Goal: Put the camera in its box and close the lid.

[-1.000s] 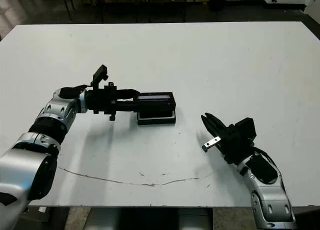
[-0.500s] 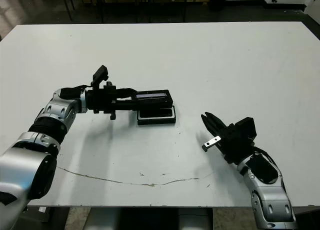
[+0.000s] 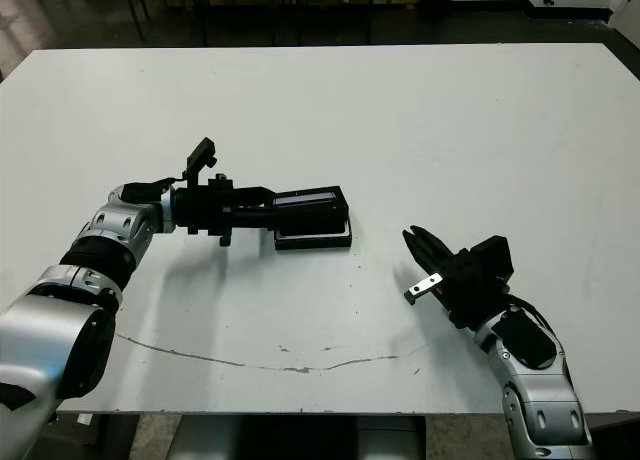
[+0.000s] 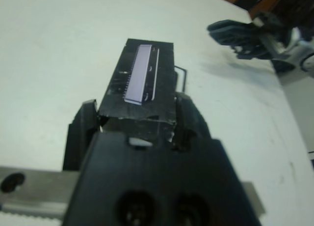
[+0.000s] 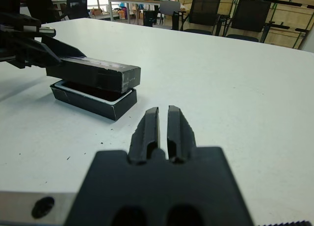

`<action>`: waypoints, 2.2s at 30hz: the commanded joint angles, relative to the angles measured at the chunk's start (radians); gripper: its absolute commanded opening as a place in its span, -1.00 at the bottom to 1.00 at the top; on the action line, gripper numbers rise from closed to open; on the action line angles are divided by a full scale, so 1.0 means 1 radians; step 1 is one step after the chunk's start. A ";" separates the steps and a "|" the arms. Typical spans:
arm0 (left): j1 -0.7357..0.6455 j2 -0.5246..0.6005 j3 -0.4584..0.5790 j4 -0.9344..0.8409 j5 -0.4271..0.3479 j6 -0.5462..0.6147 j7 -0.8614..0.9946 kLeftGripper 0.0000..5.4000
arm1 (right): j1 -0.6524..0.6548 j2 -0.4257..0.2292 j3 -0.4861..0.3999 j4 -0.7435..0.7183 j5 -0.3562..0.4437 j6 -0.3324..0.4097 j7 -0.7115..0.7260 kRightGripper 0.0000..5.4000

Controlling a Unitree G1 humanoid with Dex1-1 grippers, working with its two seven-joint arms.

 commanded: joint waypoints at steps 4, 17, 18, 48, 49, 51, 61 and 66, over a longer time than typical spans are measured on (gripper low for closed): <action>-0.005 0.014 -0.040 0.030 0.048 -0.009 -0.051 -0.45 | 0.014 -0.014 -0.007 0.006 -0.007 0.013 -0.001 -1.00; -0.013 0.006 -0.102 0.044 0.106 -0.042 -0.068 -0.45 | 0.018 -0.020 -0.013 0.006 0.006 0.016 0.009 -1.00; -0.013 0.005 -0.109 0.044 0.112 -0.040 -0.070 -0.45 | 0.018 -0.021 -0.014 0.007 0.006 0.016 0.009 -1.00; 0.061 -0.044 -0.210 -0.204 0.146 -0.006 -0.058 -0.52 | 0.008 -0.022 -0.022 0.019 0.005 0.011 0.024 -1.00; 0.065 -0.046 -0.213 -0.227 0.143 -0.002 -0.058 -0.52 | 0.007 -0.022 -0.022 0.019 0.005 0.012 0.025 -1.00; 0.070 -0.050 -0.222 -0.264 0.140 0.015 -0.058 -0.52 | 0.005 -0.023 -0.020 0.017 0.000 0.012 0.021 -1.00; 0.070 -0.057 -0.277 -0.362 0.166 0.074 -0.018 -0.52 | 0.006 -0.022 -0.026 0.005 0.001 0.021 0.008 -1.00; 0.054 -0.051 -0.293 -0.340 0.186 0.093 -0.020 -0.52 | 0.005 -0.018 -0.026 0.011 0.004 0.011 0.013 -1.00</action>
